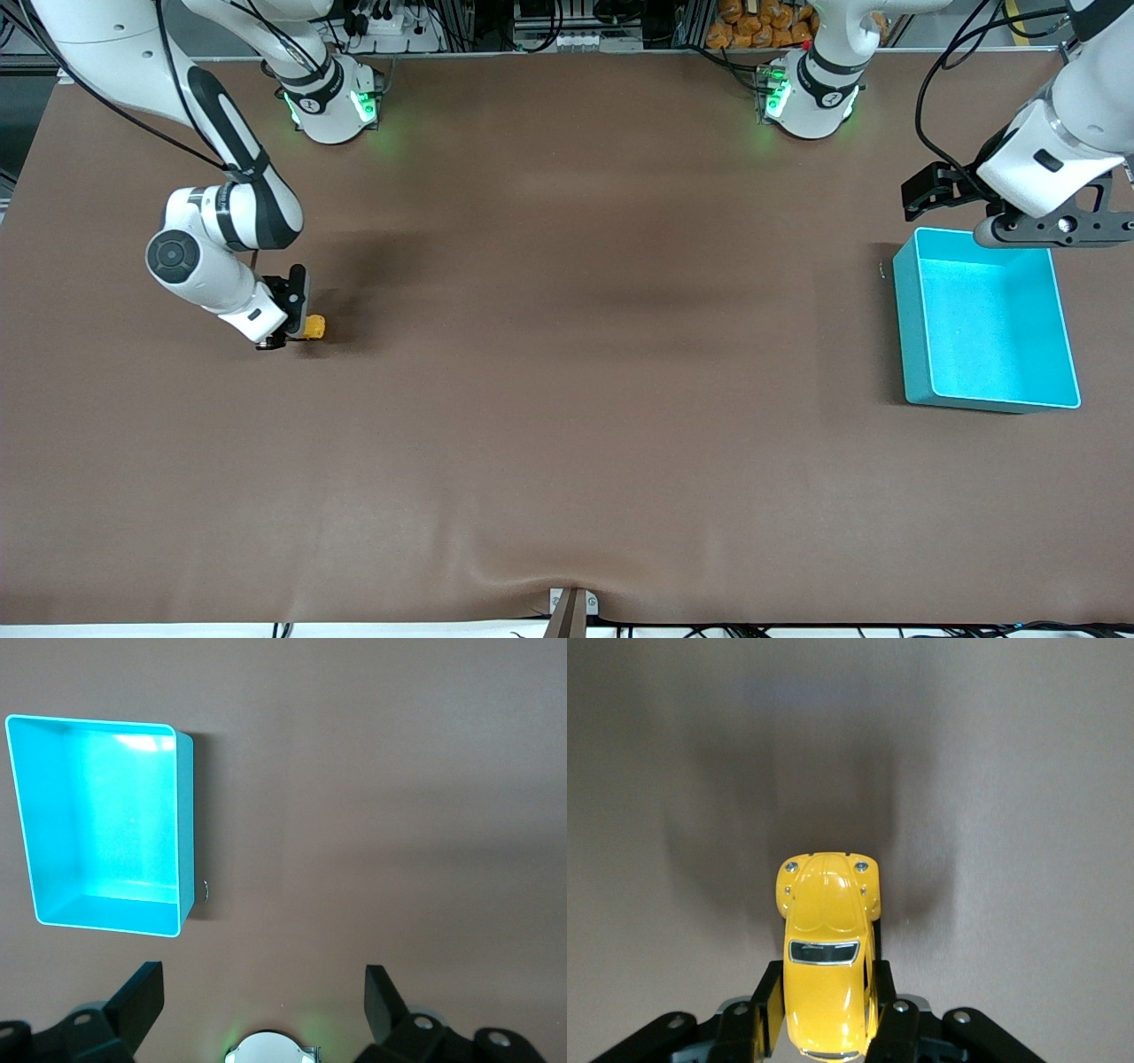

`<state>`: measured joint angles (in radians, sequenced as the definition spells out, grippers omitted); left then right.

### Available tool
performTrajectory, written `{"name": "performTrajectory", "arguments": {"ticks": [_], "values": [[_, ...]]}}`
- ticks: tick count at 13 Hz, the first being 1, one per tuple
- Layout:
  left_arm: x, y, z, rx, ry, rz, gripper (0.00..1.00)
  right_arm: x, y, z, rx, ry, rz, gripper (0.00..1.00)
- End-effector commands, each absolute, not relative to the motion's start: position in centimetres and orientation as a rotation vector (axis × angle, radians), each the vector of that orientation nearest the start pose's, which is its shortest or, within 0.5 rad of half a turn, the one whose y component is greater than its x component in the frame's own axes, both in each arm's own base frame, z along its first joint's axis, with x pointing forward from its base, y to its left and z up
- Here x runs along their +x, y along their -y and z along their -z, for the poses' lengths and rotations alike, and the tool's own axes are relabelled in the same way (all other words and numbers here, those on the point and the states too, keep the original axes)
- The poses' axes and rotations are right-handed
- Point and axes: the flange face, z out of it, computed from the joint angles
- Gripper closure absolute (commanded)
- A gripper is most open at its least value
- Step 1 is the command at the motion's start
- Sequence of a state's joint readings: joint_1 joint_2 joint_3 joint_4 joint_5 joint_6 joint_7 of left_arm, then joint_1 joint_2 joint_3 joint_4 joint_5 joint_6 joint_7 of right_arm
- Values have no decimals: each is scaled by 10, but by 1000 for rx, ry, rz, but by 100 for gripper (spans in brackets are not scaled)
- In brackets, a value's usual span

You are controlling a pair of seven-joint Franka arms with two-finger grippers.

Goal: Wind and store yellow beetle car
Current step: 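Drag the car backward along the table with the right gripper to wind it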

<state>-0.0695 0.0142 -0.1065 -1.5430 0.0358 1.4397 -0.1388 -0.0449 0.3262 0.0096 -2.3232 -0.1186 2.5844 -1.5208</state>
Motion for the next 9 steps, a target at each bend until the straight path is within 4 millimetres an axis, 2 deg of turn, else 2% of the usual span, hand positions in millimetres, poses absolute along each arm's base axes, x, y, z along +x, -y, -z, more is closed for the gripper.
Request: {"name": "performTrajectory", "arguments": {"ticks": [1,9], "values": [[537,88,-628,-3073,-64,-147,0,517,41,-170,2193,-2269,146,72],[536,89,-629,-3078,-62,-146,0,516,104,-162,2222,-2257,145,72]]}}
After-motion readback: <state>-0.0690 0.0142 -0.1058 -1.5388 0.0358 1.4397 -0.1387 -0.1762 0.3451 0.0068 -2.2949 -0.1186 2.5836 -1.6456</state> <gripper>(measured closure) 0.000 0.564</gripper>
